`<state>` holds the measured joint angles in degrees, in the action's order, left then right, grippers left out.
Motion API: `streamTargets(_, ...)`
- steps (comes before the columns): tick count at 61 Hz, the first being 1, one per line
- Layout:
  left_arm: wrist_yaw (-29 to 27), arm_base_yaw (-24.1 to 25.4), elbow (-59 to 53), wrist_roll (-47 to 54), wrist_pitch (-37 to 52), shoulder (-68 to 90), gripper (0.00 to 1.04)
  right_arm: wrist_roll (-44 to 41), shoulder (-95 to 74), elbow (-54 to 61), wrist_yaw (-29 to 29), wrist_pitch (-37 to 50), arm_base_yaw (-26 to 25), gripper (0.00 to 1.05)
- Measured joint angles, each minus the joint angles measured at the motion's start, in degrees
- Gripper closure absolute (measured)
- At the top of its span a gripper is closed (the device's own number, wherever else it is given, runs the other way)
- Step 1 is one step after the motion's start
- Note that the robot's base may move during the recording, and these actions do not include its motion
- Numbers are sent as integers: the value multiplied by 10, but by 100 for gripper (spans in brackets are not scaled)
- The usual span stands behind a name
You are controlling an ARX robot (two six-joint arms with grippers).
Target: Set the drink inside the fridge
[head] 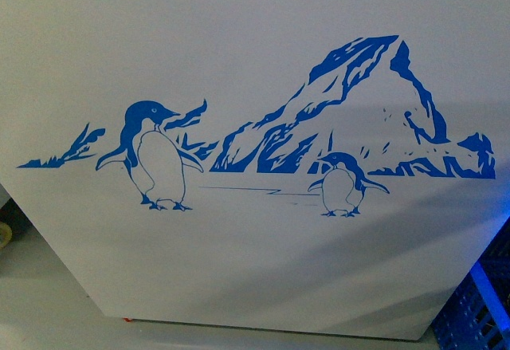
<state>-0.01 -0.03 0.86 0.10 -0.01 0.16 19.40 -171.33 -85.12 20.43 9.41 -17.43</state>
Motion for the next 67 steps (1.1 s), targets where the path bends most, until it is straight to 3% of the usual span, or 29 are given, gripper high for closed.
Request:
streamTargets(16, 0, 0, 0, 0, 0, 0, 8, -17, 11, 24, -27, 21, 1, 42)
streamTargets(26, 0, 0, 0, 0, 0, 0, 8, -46, 72, 130, -41, 81, 19, 60)
streamTargets(37, 0, 0, 0, 0, 0, 0, 8, -92, 211, 271, -35, 174, 42, 62)
streamTargets(46, 0, 0, 0, 0, 0, 0, 8, -116, 408, 402, -43, 197, 40, 62)
streamTargets(59, 0, 0, 0, 0, 0, 0, 8, -134, 624, 529, -73, 149, 32, 63)
streamTargets(67, 0, 0, 0, 0, 0, 0, 8, -148, 839, 577, -101, 48, 25, 63)
